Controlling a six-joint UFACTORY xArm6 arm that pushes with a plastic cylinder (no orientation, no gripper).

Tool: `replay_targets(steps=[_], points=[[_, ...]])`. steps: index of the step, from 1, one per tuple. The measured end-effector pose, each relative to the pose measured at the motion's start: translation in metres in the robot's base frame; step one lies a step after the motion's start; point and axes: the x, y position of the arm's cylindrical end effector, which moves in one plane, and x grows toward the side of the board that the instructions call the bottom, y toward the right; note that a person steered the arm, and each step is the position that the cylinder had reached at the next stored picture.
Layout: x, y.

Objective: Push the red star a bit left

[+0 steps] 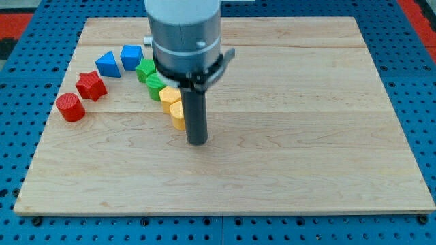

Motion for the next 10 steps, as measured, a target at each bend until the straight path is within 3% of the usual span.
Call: replay_targets(steps=[1,3,5,9,10], points=[[0.021,-0.039],[-0.067,-0.111],[-0.106,-0.148],[-0.109,-0.182],[-0.087,-0.146]])
